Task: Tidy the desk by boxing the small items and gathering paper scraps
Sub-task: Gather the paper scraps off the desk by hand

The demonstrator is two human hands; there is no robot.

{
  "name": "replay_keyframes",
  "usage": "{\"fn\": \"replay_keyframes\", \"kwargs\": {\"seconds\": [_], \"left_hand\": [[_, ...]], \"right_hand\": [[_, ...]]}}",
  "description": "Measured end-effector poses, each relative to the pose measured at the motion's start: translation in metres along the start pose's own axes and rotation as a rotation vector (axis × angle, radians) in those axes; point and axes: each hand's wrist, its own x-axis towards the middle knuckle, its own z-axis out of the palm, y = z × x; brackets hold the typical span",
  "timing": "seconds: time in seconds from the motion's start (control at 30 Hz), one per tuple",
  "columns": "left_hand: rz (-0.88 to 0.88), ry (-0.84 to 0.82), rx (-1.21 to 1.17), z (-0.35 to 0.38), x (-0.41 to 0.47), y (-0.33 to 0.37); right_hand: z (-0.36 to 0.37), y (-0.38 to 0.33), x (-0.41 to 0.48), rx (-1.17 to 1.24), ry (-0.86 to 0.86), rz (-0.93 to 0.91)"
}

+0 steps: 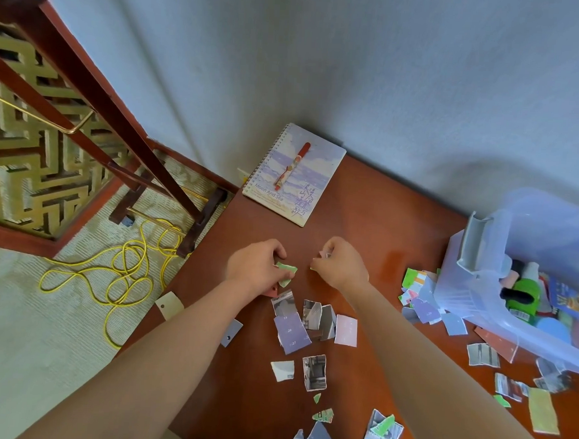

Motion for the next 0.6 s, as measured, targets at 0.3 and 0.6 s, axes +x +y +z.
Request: {"fn": "replay_keyframes", "kwargs": {"seconds": [0.3,0.6], "left_hand": [[0.071,0.0,0.154,-0.0053,-0.0019,0.0023],[0.053,0.025,0.148,-0.0041,-0.0085,0.0071]], "right_hand": [[0.0037,0.004,-0.008,-0.306,0.03,-0.07],[0.0054,0.0054,-0.0105,-0.351,0.075,-0.128]]}}
